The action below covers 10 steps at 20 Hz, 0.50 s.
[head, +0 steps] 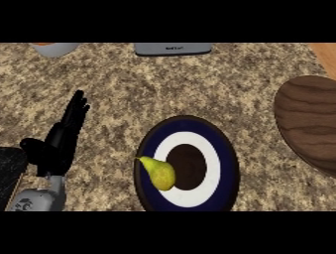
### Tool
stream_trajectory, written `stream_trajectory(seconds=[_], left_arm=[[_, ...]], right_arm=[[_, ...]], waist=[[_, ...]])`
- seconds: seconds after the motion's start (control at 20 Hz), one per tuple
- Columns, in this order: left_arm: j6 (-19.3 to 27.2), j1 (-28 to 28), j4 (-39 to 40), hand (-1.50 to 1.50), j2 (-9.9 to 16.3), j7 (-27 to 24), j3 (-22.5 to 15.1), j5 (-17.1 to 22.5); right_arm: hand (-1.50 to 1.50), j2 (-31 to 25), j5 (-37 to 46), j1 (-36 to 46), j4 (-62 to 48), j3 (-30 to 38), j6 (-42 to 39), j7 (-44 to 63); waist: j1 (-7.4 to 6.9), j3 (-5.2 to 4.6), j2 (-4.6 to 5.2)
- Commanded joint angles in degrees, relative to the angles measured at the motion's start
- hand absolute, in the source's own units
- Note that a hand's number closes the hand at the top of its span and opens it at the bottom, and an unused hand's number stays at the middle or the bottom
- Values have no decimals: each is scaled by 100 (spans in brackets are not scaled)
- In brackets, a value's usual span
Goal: Pick the lemon from the plate and place it in the bowl
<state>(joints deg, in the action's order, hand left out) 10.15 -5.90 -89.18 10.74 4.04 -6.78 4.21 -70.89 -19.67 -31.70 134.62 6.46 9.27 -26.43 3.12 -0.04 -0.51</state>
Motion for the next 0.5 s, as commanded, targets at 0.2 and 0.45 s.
stream_trajectory(seconds=[0.2, 0.45], left_arm=[[-123, -167, 219, 0, -141, -226, -107, -113], [-103, -182, 26, 0, -231, 30, -220, -192]], right_arm=[[150, 59, -327, 453, -1534, 1470, -965, 247], [150, -49, 160, 1428, -2691, 1058, -895, 162]], waist=[[-244, 4, 48], [-408, 7, 74]])
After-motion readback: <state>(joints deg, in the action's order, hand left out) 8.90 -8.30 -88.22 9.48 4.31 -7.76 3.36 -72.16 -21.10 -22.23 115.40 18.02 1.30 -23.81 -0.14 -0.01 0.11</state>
